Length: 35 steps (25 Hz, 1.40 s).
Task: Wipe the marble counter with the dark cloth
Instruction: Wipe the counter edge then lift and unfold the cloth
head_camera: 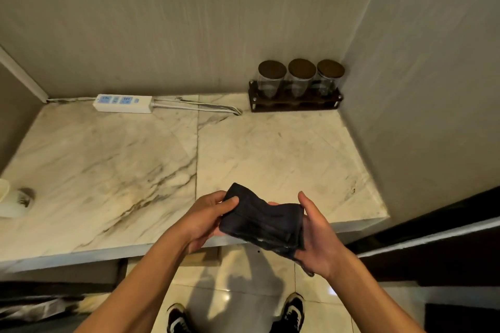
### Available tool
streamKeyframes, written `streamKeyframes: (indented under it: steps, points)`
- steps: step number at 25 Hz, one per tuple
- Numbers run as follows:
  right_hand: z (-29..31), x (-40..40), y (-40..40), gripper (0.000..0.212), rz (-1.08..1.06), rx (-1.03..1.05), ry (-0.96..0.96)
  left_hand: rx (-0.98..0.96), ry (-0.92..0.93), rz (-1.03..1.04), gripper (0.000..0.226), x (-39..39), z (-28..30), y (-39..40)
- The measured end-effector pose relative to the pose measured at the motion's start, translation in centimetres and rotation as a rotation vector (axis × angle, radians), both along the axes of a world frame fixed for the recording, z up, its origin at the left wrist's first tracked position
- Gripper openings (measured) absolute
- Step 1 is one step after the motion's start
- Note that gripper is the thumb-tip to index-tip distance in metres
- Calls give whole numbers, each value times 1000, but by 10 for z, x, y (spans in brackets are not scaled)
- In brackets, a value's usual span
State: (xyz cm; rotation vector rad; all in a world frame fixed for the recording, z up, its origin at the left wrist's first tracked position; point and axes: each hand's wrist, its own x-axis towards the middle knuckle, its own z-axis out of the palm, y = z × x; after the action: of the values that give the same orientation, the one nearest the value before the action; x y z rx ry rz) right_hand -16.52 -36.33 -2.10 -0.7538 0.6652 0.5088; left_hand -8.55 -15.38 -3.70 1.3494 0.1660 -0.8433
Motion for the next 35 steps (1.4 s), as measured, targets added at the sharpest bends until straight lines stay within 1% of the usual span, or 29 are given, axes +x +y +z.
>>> streamKeyframes:
  steps: [1, 3, 6, 9, 12, 16, 19, 22, 25, 27, 30, 32, 35]
  points:
    - [-2, 2, 3, 61, 51, -87, -18, 8, 1, 45, 28, -1, -3, 6]
    - [-7, 11, 17, 50, 123, -193, -57, 39, -8, 130, 26, -2, -6, 24]
    - [-18, 29, 38, 35, 196, -298, -100, 61, -12, 211, 25, -3, -12, 53]
    - [-28, 55, 62, 21, 267, -379, -89, 55, 1, 300, 25, -6, -16, 81]
    - [-25, 88, 94, 21, 354, -466, -97, 17, 46, 411, 26, -11, -19, 111]
    - [-21, 132, 138, 30, 481, -572, -159, -14, 145, 535, 32, -12, -23, 138]
    - [-27, 158, 169, 30, 429, -665, -185, -21, 195, 614, 33, -9, -30, 146]
    - [-35, 177, 193, 27, 319, -669, -180, 56, 269, 674, 30, -7, -44, 151]
    - [-48, 191, 203, 30, 281, -721, -173, 132, 310, 654, 21, -5, -50, 148]
    - [-58, 199, 205, 34, 301, -782, -177, 201, 303, 583, 20, -4, -51, 145]
    - [-72, 204, 206, 35, 341, -947, -218, 312, 251, 474, 22, -3, -54, 141]
    - [-76, 204, 206, 32, 377, -1063, -252, 395, 231, 443, 21, -1, -57, 138]
    - [-79, 204, 204, 27, 518, -1256, -330, 493, 204, 410, 17, 1, -58, 137]
